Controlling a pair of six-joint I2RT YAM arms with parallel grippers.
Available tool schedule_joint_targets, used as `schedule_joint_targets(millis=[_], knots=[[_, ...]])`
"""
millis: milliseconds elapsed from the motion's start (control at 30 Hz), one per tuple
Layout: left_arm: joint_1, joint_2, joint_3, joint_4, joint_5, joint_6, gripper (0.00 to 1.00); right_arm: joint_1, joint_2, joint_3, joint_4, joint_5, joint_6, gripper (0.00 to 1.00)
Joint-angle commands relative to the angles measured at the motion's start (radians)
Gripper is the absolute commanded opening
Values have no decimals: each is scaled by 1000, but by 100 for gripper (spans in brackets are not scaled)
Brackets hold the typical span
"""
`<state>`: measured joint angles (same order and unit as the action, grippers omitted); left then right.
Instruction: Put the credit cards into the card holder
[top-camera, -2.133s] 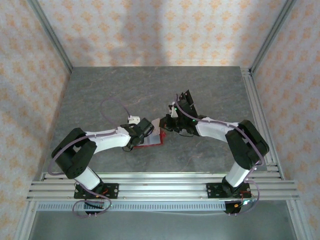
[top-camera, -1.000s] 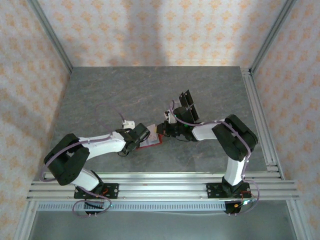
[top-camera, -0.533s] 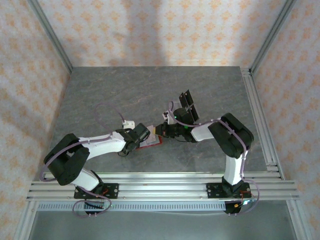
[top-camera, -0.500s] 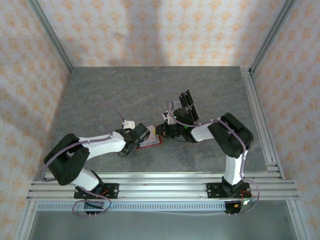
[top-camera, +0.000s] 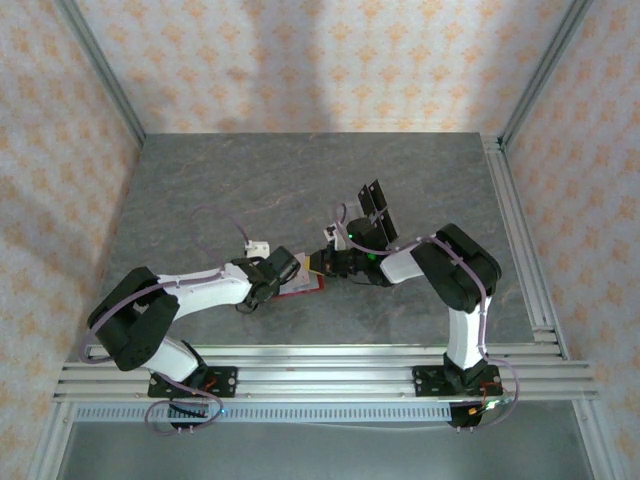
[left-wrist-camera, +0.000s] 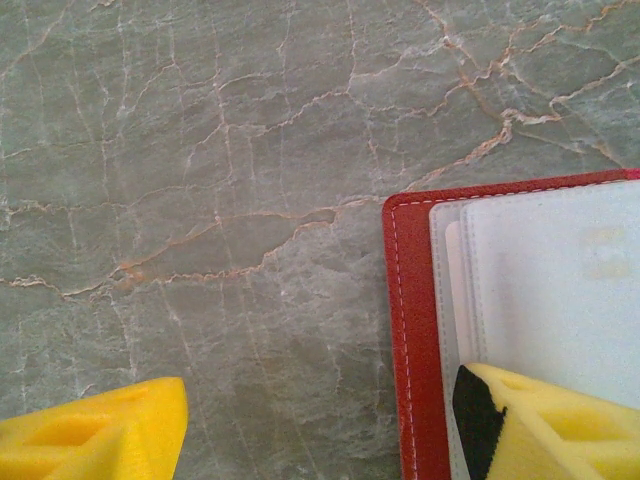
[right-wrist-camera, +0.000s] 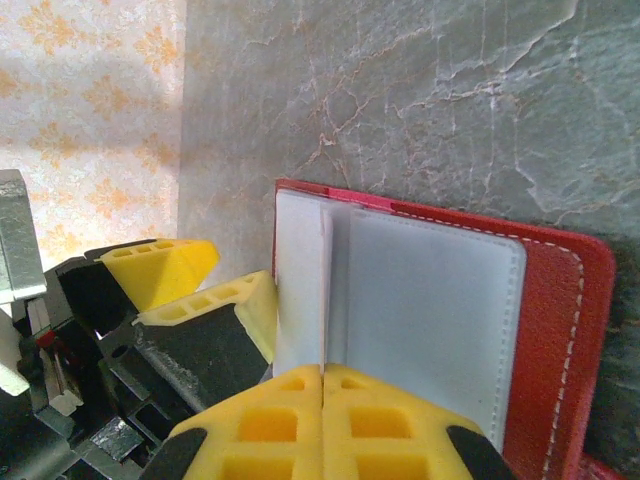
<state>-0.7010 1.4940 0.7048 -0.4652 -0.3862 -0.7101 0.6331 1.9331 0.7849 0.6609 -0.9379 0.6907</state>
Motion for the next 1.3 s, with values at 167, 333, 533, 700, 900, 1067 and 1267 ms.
schedule_joint_targets(millis=[167,333,533,700,900,1067,1267], knots=[[-8,10,-23,-21,-31,-14,72,-3,13,-46,82,-18,30,0],[-9,13,-25,-20,-30,-15,72,3,36,-58,115,-17,51,0],[-9,14,-24,-20,-29,-15,72,5,67,-46,146,-15,73,0],[-9,15,-24,-20,-28,-16,72,5,81,-28,148,-13,79,0],[-11,17,-24,-20,-28,-15,72,5,89,-11,146,-5,84,0],[-11,17,-26,-20,-28,-19,72,10,102,7,139,-25,90,0],[-13,16,-25,-18,-29,-19,72,19,102,14,90,-45,68,0]])
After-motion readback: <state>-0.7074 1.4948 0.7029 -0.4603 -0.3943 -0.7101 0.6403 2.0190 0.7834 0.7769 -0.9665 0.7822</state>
